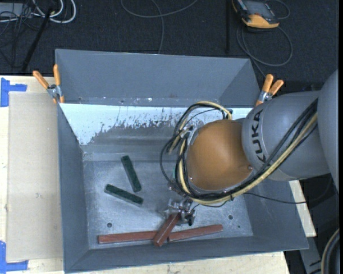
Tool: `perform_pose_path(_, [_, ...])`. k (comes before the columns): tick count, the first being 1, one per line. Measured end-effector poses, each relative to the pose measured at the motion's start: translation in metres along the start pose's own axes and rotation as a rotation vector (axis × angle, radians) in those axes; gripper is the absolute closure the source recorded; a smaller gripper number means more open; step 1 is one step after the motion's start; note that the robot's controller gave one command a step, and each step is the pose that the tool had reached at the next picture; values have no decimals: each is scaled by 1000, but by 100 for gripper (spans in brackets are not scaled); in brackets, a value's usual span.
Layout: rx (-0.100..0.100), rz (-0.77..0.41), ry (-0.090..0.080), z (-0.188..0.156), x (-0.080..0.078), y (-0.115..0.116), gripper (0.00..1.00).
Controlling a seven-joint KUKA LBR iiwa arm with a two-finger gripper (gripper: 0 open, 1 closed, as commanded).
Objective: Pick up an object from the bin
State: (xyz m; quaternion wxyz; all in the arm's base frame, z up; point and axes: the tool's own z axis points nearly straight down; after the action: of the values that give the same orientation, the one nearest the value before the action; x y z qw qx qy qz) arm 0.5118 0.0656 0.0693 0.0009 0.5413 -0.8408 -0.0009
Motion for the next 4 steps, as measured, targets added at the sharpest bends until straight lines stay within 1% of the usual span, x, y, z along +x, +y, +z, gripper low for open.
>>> perform_pose_path(1, [6,48,-6,-124,-16,37,100])
perform_pose_path(2, [1,49,-2,-119,-15,38,0])
perform_pose_path(3, [-2,-82,-3,-19,-128,39,0])
perform_pose_path(4, [9,-43,-4,-97,-86,-5,0])
